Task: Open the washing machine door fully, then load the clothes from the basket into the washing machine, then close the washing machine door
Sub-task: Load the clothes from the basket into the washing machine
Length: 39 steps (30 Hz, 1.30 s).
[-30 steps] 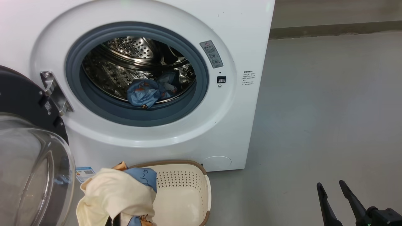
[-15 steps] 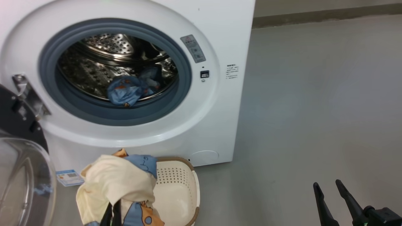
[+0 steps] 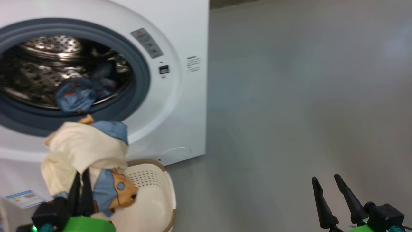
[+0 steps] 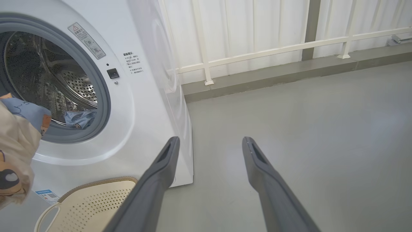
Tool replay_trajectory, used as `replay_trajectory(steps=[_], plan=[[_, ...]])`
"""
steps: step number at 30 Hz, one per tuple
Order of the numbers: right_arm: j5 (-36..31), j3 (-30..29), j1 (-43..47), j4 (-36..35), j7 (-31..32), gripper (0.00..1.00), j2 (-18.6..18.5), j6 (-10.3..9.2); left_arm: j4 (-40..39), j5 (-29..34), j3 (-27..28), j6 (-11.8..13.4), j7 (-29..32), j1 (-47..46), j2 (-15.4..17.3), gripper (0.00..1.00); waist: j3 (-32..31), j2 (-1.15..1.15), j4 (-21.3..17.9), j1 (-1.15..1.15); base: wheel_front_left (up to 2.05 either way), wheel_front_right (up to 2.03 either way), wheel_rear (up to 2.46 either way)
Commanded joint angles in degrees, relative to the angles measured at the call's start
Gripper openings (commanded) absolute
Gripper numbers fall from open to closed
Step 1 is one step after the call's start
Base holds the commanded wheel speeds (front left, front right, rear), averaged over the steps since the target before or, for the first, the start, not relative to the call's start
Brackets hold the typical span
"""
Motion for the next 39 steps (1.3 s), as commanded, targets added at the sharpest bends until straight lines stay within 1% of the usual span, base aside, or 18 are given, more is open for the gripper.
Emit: replay_trajectory(steps=[1,5,8,14,15,16,21,24,26,31,35,39], plan=[[0.2,1.5,-2.8,-1.3,-0.3,1.0,-0.1,0.09,-0.7,0.4,2.5,0.3,-0.4,-3.6,1.5,0.0,3.4,0.0,-5.1,-0.01,0.0,0.0,0.0],[0.6,2.0,-3.7,-1.0,-0.3,1.0,0.8,0.09,1.6,0.1,4.5,0.5,-0.3,-7.3,3.6,0.0,5.6,0.0,-8.6,-0.01,0.0,0.0,0.0],[1.0,2.2,-4.3,-0.8,-0.3,1.0,1.4,0.09,3.3,0.2,5.8,0.5,0.4,-10.7,6.0,0.0,7.4,0.0,-10.8,-0.01,0.0,0.0,0.0],[1.8,3.1,-6.0,-0.5,-0.3,1.0,2.0,0.09,7.4,0.4,7.9,0.5,2.9,-19.4,10.9,0.0,12.2,0.0,-12.9,-0.01,0.0,0.0,0.0],[2.0,3.3,-6.4,-0.5,-0.3,1.0,2.1,0.09,8.4,0.3,8.2,0.4,3.2,-21.1,11.6,0.0,13.0,0.0,-13.0,-0.01,0.0,0.0,0.0],[2.0,3.3,-6.4,-0.5,-0.3,1.0,2.1,0.09,8.4,0.3,8.2,0.4,3.2,-21.1,11.6,0.0,13.0,0.0,-13.0,-0.01,0.0,0.0,0.0],[3.2,4.4,-8.7,-0.5,-0.3,1.0,2.2,0.09,14.0,0.9,8.7,0.7,4.5,-28.9,14.6,0.0,16.6,0.0,-12.8,-0.01,0.0,0.0,0.0],[3.8,5.3,-10.2,-0.8,-0.3,1.0,2.2,0.09,16.9,1.4,8.4,0.6,4.4,-33.3,16.1,0.0,18.6,0.0,-12.4,-0.01,0.0,0.0,0.0],[4.0,5.7,-10.9,-0.8,-0.3,1.0,2.2,0.09,18.3,1.7,8.1,0.8,4.3,-35.8,16.4,0.0,19.7,0.0,-12.0,-0.01,0.0,0.0,0.0],[4.3,7.4,-12.6,-0.8,-0.3,1.0,2.2,0.09,23.9,1.8,8.1,0.3,3.9,-41.9,18.7,0.0,22.5,0.0,-11.1,-0.01,0.0,0.0,0.0],[4.6,8.2,-13.6,-1.0,-0.3,1.0,2.2,0.09,27.1,1.0,8.4,0.2,3.5,-47.6,19.2,0.0,24.9,0.0,-10.1,-0.01,0.0,0.0,0.0],[5.1,9.4,-14.7,-1.3,-0.3,1.0,2.2,0.09,29.8,2.2,6.8,0.0,3.8,-53.7,20.2,0.0,27.9,0.0,-9.3,-0.01,0.0,0.0,0.0]])
